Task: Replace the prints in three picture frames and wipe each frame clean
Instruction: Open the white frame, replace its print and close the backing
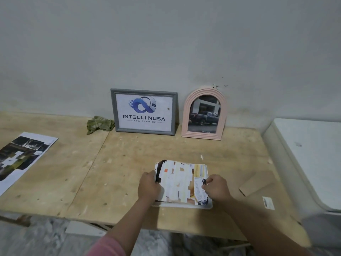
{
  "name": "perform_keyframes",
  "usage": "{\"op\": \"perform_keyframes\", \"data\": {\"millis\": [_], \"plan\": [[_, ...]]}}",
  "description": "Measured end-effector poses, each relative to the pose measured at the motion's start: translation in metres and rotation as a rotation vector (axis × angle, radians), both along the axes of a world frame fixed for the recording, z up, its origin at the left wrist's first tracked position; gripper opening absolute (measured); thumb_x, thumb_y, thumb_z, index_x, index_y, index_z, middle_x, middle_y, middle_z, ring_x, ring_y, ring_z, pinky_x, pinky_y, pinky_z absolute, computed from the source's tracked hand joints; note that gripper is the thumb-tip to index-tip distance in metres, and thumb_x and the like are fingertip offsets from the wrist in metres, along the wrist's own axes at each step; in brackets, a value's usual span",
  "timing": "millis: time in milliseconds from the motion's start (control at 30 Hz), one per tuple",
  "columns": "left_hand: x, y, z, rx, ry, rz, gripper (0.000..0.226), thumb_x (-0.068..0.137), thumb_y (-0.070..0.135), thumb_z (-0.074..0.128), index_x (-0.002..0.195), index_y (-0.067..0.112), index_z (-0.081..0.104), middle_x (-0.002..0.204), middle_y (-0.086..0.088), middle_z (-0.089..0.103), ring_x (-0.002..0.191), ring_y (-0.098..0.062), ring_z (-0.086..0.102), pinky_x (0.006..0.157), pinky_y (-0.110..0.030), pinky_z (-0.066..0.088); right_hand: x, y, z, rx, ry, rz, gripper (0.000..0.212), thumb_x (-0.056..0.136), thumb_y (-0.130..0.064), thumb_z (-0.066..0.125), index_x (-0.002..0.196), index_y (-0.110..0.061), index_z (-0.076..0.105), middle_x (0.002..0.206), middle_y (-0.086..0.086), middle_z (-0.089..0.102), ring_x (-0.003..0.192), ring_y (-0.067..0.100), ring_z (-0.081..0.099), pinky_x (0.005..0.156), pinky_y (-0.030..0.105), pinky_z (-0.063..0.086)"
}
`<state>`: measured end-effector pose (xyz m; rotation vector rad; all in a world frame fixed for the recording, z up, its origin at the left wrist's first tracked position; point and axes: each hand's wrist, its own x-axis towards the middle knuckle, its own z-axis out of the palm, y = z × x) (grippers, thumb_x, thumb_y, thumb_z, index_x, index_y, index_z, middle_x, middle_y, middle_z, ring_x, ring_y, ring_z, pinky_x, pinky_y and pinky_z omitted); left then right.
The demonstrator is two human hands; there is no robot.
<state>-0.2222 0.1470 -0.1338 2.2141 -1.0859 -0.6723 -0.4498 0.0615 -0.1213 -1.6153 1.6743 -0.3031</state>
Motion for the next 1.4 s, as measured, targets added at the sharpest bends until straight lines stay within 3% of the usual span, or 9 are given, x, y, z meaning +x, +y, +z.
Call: {"op": "perform_keyframes", "data": {"millis": [167,300,500,633,700,833,1067,1267,1400], "plan": [[-0.007,0.006,-0.002,0.051,-0.148,-0.144,0.012,0.075,0.008,0.048,0.083,0.015,0.051,0.087,-0.003,0.043,0.073,-0.020,0.045,0.056,-0.028,0.038,-0.005,0.001,-0.008,-0.057,0.127,0.081,0.017,0.076,-0.012,0.065,0.087,-0.001,0.059,0.083,0.010,0.062,0.080,0.023,0.058,0.068,0.030,0.045],[-0.005,0.009,-0.003,0.158,-0.288,-0.216,0.035,0.078,0.020,0.051,0.112,0.021,0.058,0.101,-0.003,0.046,0.086,-0.023,0.051,0.070,-0.030,0.048,-0.006,0.003,-0.013,-0.079,0.166,0.103,0.024,0.078,-0.011,0.063,0.097,0.002,0.055,0.091,0.014,0.059,0.079,0.022,0.052,0.063,0.029,0.037],[-0.012,0.019,0.001,0.106,-0.422,-0.225,0.036,0.067,0.032,0.047,0.098,0.021,0.060,0.114,-0.002,0.046,0.105,-0.026,0.049,0.084,-0.036,0.036,0.000,0.012,-0.029,-0.313,0.261,0.239,0.049,0.077,-0.020,0.059,0.124,-0.007,0.055,0.127,0.013,0.052,0.116,0.031,0.049,0.092,0.037,0.043],[-0.006,0.011,-0.002,0.219,-0.451,-0.536,0.075,0.079,0.060,0.042,0.143,0.022,0.029,0.157,-0.002,0.013,0.143,-0.026,0.017,0.111,-0.057,0.013,0.010,0.019,-0.035,-0.352,0.411,0.531,0.067,0.088,-0.043,0.047,0.147,-0.022,0.027,0.158,0.004,0.012,0.144,0.024,0.019,0.110,0.051,0.025],[-0.004,0.007,0.001,0.268,-0.482,-0.633,0.088,0.081,0.068,0.041,0.150,0.021,0.014,0.160,-0.002,-0.002,0.147,-0.023,0.003,0.111,-0.061,0.003,0.012,0.022,-0.035,-0.293,0.504,0.592,0.069,0.090,-0.048,0.044,0.150,-0.028,0.015,0.158,0.002,0.000,0.146,0.022,0.009,0.110,0.055,0.021],[-0.005,0.004,-0.001,0.343,-0.516,-0.681,0.091,0.081,0.068,0.041,0.152,0.020,0.006,0.160,-0.005,-0.006,0.147,-0.024,0.000,0.111,-0.062,0.000,0.009,0.025,-0.044,-0.275,0.574,0.584,0.066,0.071,-0.051,0.053,0.130,-0.022,0.055,0.139,0.012,0.050,0.122,0.028,0.054,0.080,0.057,0.050],[-0.007,0.003,0.002,0.307,-0.509,-0.650,0.088,0.082,0.066,0.042,0.151,0.020,0.010,0.160,-0.003,-0.004,0.147,-0.024,0.001,0.111,-0.062,0.001,0.010,0.027,-0.039,-0.333,0.511,0.568,0.061,0.078,-0.050,0.041,0.126,-0.016,0.060,0.134,0.013,0.055,0.119,0.029,0.057,0.081,0.056,0.050],[-0.045,-0.007,0.006,0.034,-0.446,-0.539,0.067,0.084,0.052,0.039,0.136,0.011,0.042,0.146,-0.010,0.038,0.134,-0.027,0.034,0.112,-0.043,0.025,-0.019,0.022,-0.031,-0.411,0.255,0.382,0.052,0.087,-0.034,0.037,0.129,-0.005,0.050,0.122,0.021,0.060,0.106,0.037,0.061,0.081,0.045,0.052],[-0.106,-0.021,0.016,-0.147,-0.211,-0.472,0.049,0.085,0.036,0.035,0.112,0.003,0.059,0.113,-0.014,0.056,0.105,-0.031,0.052,0.088,-0.036,0.044,-0.068,0.011,-0.029,-0.359,0.238,0.160,0.056,0.079,-0.030,0.039,0.119,0.004,0.059,0.109,0.026,0.063,0.094,0.041,0.063,0.079,0.048,0.054]]}}
